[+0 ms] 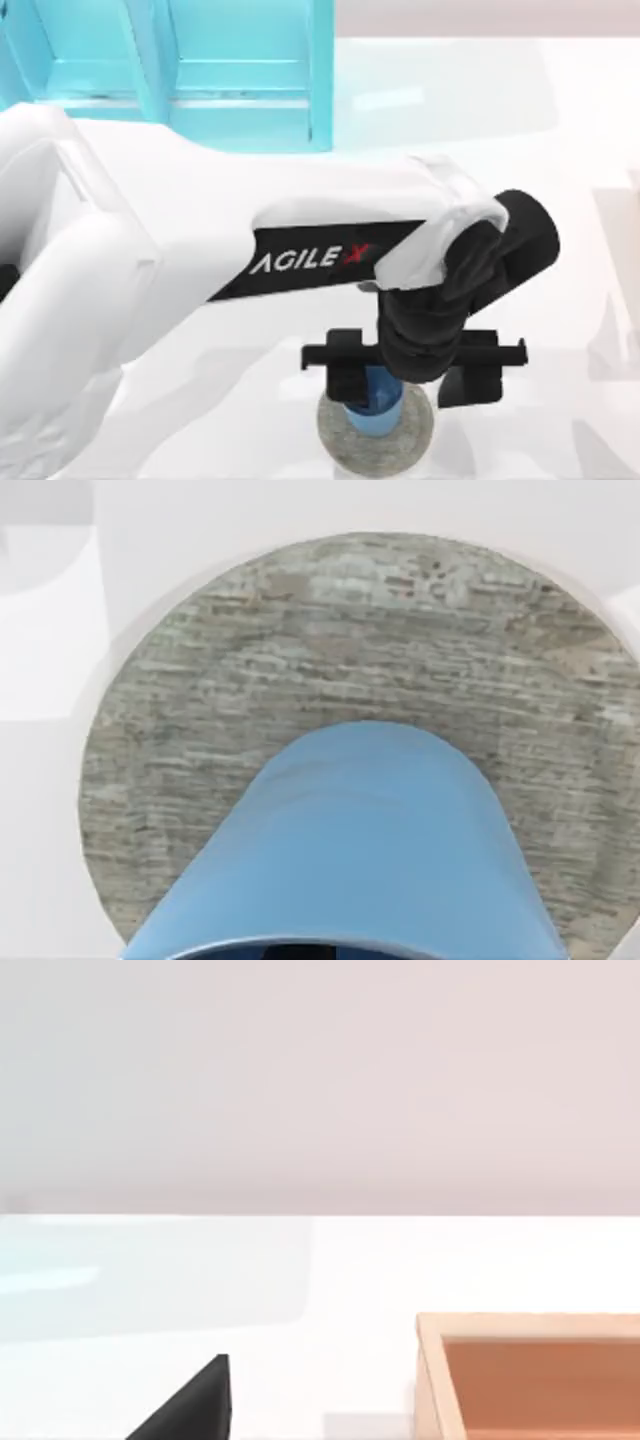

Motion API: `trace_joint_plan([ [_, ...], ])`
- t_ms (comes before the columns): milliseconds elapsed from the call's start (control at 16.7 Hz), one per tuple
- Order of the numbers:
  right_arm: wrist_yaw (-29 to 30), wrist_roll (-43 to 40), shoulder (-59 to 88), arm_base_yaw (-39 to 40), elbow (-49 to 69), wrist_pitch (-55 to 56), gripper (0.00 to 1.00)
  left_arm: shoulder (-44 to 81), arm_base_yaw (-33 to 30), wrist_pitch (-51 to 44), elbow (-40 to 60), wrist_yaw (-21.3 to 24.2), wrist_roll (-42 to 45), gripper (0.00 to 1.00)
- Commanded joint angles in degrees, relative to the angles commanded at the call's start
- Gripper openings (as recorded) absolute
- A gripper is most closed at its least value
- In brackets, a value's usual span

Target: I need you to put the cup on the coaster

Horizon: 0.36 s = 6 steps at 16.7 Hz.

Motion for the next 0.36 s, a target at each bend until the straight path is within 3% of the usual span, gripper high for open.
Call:
trace_joint_plan([
  [360, 0.0, 0.0, 0.0, 0.0, 0.0, 0.0, 1.00, 0.0, 0.0, 0.0, 0.0, 0.0, 0.0, 1.00],
])
